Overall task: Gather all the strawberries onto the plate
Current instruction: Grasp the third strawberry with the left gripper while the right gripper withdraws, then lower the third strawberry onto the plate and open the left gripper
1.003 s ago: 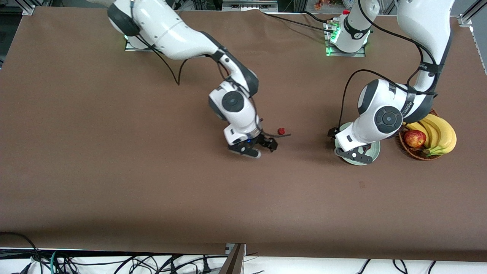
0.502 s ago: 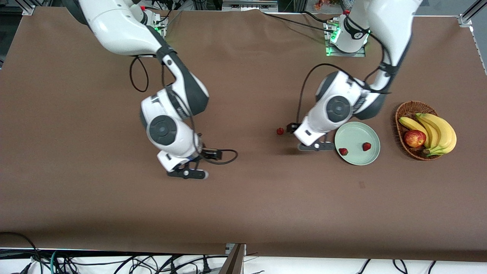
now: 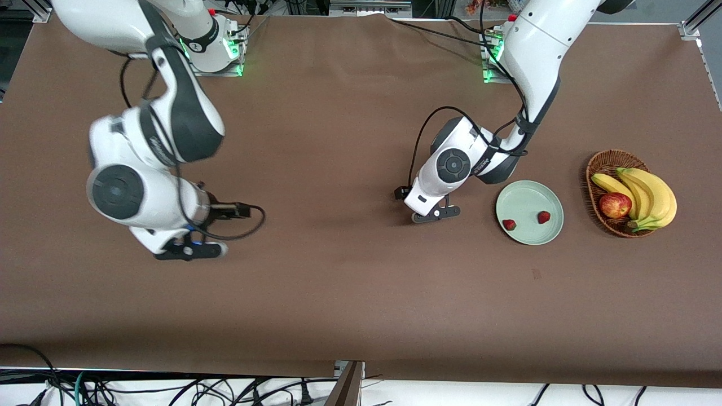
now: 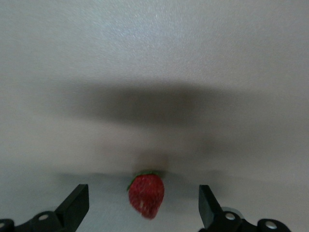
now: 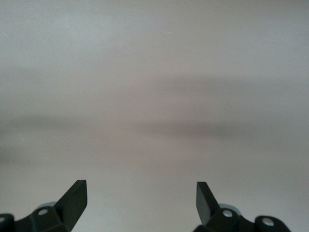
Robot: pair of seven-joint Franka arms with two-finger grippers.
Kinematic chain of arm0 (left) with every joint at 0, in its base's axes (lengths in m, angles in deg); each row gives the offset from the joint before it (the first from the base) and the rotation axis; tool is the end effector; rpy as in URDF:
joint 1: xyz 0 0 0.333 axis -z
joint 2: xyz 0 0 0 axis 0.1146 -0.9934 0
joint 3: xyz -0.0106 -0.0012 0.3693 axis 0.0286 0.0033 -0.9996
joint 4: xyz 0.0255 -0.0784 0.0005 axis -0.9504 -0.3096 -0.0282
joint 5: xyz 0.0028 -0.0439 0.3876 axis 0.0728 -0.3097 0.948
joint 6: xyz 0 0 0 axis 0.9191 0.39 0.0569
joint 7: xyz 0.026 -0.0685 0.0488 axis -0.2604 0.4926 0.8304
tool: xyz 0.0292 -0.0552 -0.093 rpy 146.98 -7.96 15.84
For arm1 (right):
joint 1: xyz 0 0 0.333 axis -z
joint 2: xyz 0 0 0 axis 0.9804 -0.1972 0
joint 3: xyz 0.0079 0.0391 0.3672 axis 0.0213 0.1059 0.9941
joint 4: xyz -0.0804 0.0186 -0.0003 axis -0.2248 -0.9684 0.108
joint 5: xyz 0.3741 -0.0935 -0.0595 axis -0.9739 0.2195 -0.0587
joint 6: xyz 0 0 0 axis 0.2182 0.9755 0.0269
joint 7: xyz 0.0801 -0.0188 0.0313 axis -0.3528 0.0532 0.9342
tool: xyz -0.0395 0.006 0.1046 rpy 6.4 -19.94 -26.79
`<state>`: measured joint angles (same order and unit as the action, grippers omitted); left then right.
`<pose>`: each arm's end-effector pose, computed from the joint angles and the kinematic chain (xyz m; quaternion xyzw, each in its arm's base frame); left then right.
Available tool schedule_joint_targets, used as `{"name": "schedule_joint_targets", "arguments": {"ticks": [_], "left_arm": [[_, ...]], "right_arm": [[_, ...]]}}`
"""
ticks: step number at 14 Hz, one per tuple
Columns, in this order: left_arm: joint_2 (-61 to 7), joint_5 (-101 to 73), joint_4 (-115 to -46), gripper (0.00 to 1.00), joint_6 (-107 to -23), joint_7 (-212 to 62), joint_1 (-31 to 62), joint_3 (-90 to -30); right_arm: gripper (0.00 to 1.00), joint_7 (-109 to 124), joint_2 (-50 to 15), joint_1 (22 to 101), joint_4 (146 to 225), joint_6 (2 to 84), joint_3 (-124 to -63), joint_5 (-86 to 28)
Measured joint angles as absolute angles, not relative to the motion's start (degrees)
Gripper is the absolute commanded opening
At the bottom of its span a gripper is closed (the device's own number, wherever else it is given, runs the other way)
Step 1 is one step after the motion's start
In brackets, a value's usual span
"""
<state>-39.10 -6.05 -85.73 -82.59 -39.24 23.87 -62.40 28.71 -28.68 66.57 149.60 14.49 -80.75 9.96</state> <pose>0.5647 -0.3521 0.2187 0.9889 0.1047 -0.0975 0.0397 0.7012 0.2139 0.4955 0.9954 0.0244 -0.0922 0.0093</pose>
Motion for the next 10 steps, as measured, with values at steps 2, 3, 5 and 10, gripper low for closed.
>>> {"name": "schedule_joint_targets", "arguments": {"ticks": [2, 3, 5, 10], "left_arm": [[-39.6, -5.3, -85.7, 0.7, -83.0, -39.2, 24.0, -62.4], [-39.6, -4.8, -85.6, 0.7, -83.0, -39.2, 24.0, -62.4], [-39.6, -4.4, -85.5, 0.59, -83.0, -39.2, 24.2, -62.4], [-39.6, -4.3, -85.5, 0.0, -82.9, -38.0, 25.5, -62.4]], "right_arm": [[1.0, 26.0, -24.2, 69.0, 151.2, 12.1, -80.9, 10.1], [1.0, 24.9, -21.8, 70.4, 152.8, 11.5, -80.9, 10.1], [1.0, 23.2, -16.6, 73.2, 156.4, 9.7, -80.9, 10.1], [1.0, 18.9, -6.5, 77.2, 163.5, 5.7, -83.1, 10.4]]}}
